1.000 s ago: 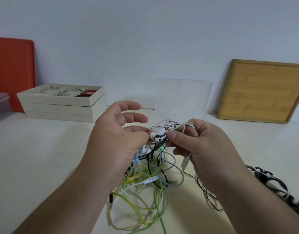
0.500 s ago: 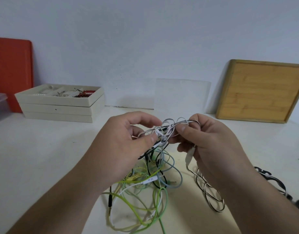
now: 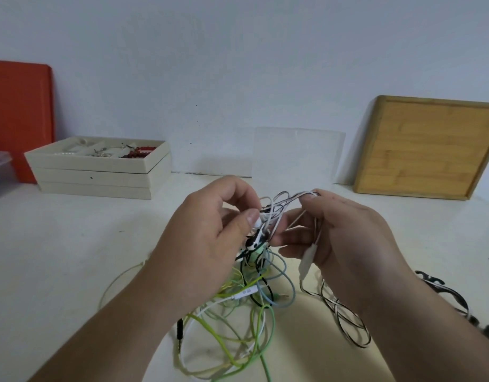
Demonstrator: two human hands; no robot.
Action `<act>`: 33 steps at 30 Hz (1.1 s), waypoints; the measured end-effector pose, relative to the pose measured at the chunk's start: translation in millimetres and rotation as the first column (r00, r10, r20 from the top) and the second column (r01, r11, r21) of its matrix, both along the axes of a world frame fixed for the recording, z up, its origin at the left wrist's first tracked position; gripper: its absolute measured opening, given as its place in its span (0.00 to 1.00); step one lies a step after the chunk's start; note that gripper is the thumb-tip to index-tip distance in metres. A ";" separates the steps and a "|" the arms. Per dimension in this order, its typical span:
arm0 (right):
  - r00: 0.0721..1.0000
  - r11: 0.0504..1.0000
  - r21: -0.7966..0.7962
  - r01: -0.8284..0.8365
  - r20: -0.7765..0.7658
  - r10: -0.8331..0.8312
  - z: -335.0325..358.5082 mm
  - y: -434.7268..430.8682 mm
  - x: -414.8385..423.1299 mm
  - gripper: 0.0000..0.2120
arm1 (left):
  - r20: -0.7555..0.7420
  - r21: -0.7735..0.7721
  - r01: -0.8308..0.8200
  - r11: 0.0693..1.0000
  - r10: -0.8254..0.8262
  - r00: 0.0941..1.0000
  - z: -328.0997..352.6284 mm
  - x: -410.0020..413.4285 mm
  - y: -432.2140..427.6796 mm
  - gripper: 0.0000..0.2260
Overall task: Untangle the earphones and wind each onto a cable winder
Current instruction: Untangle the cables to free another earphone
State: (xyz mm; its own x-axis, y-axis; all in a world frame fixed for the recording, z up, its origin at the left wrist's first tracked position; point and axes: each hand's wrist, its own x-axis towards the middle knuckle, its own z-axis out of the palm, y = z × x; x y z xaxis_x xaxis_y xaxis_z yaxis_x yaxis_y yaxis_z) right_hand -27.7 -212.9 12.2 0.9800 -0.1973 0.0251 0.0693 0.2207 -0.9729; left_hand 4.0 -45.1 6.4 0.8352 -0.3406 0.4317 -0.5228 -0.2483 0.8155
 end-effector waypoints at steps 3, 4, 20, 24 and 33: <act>1.000 1.000 -0.013 -0.023 -0.009 0.023 -1.8 0.8 1.4 0.12 | -0.035 -0.030 -0.014 0.999 0.013 0.999 -0.6 1.3 0.1 0.08; 1.000 1.000 0.002 -0.024 -0.012 0.024 -2.2 1.3 1.9 0.13 | -0.049 -0.057 -0.013 0.998 0.010 0.999 -1.0 2.3 -0.2 0.09; 0.993 0.978 0.182 -0.101 -0.042 0.110 -6.4 3.1 3.9 0.16 | -0.119 -0.068 0.076 0.995 -0.084 0.989 -6.1 8.1 0.5 0.16; 0.976 0.977 -0.010 -0.215 0.042 0.215 -3.6 7.0 -1.2 0.22 | -0.083 -0.018 0.097 0.995 -0.098 0.992 -7.1 6.6 -0.8 0.14; 0.984 0.968 -0.231 -0.099 0.119 0.129 -11.2 -1.2 2.9 0.10 | -0.145 -0.110 0.164 0.980 -0.179 0.973 -1.4 5.1 2.2 0.18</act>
State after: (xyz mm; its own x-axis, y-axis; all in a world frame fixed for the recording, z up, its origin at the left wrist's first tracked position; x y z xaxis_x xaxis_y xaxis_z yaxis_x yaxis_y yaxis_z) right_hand -24.7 -214.0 1.0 0.9807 -0.0591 0.1866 0.1876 0.0127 -0.9822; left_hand 9.1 -42.9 5.0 0.8270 -0.4473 0.3405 -0.4172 -0.0825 0.9051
